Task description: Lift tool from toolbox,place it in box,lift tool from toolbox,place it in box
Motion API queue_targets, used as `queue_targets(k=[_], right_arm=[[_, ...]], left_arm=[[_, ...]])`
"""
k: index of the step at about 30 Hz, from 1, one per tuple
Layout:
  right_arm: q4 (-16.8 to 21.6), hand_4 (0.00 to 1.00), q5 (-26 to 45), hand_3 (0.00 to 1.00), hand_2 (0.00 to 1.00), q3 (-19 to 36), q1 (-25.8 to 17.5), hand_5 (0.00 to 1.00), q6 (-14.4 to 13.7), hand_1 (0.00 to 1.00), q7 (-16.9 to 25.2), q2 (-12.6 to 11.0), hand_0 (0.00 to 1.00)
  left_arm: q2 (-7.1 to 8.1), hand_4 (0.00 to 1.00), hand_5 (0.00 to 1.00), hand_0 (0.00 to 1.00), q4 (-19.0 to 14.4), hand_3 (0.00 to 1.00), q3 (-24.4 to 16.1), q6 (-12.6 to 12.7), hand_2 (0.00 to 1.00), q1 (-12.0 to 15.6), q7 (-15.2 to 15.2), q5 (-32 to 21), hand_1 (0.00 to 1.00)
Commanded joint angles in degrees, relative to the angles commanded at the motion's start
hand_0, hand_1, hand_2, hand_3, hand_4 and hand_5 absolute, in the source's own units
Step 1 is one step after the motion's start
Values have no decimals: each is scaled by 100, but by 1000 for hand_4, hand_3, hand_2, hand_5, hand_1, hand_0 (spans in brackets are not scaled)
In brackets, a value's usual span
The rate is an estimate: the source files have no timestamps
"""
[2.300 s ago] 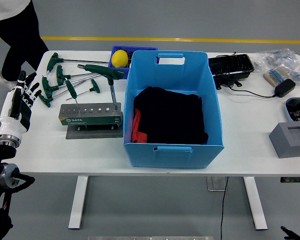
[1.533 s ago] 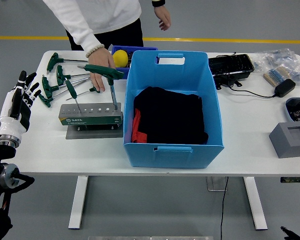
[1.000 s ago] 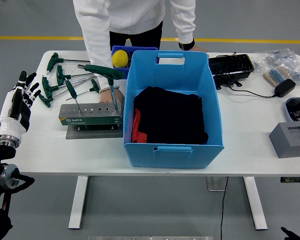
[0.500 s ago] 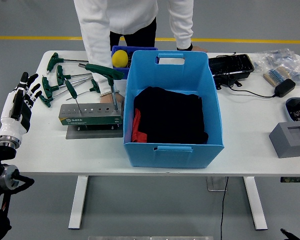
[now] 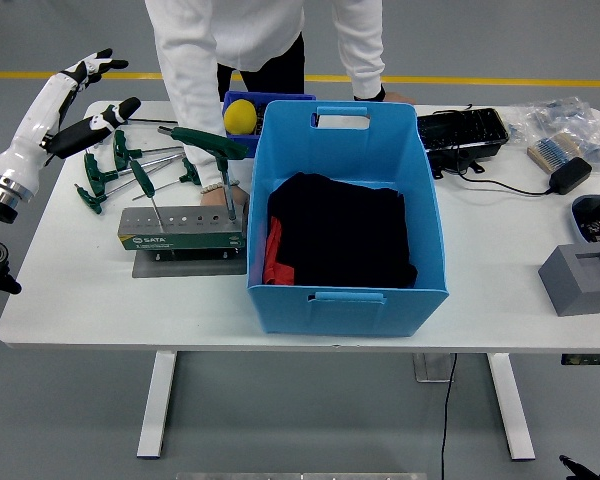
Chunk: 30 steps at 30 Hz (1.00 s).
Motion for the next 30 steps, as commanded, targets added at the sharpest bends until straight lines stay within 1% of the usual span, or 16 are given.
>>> queue_targets(k=[2,3,4,6,9,10,12,15,16,21,22,24,28,29,30], right_arm=[[2,785,65,542,668,-25,-4,662,-5,613,8,-1,625],[3,785,76,542,668,-30,-4,662,-6,613,9,-1,625],[3,786,79,542,668,-32,-2,661,-6,612,9,-1,626],[6,786,66,542,668,-29,4,661,-4,612,4,-4,626],[9,786,50,542,668,-23,10,661,-2,612,-1,-6,626],[10,785,47,542,668,-21,12,661,-3,612,-1,-5,630],[11,785,35,542,668,-10,9,661,-2,612,-8,-1,630],[15,785,11,542,668,3,9,661,1,612,-16,-1,630],[16,786,-8,542,668,12,9,661,2,612,-19,1,630],[20,786,-87,542,668,58,7,661,8,612,-38,3,630],[20,786,-97,542,668,63,7,660,9,611,-40,4,630],[22,786,-107,542,668,69,7,660,9,611,-43,5,630],[26,786,-108,542,668,70,9,660,8,611,-46,5,630],[26,786,-111,542,668,70,10,660,8,610,-46,5,630],[27,786,-116,542,668,72,12,660,9,610,-48,4,630]], left_arm=[[43,998,681,981,52,883,331,-109,998,-311,72,484,998],[50,998,681,981,69,883,441,-158,998,-408,91,708,998],[52,998,653,998,99,905,578,-224,998,-526,112,968,998],[51,998,653,998,192,905,886,-402,998,-774,147,1452,998],[22,998,653,998,367,905,1215,-544,998,-1032,140,2143,998],[6,998,611,998,448,917,1333,-587,998,-1120,140,2322,998],[-32,998,611,998,620,917,1504,-666,998,-1259,155,2563,998],[-106,998,611,998,943,917,1637,-781,998,-1425,200,2806,998],[-132,998,593,998,1054,920,1683,-772,998,-1482,186,2864,998],[-222,998,593,998,1530,920,1901,-769,998,-1737,141,2893,998],[-239,998,591,890,1593,867,1923,-777,896,-1767,147,2893,908],[-283,998,591,890,1711,867,1956,-749,896,-1815,152,2893,908],[-346,998,591,890,1840,867,2052,-653,896,-1888,155,2893,908],[-356,998,580,681,1862,734,2089,-627,646,-1910,156,2893,667],[-362,998,580,681,1880,734,2121,-609,646,-1929,158,2893,667]])
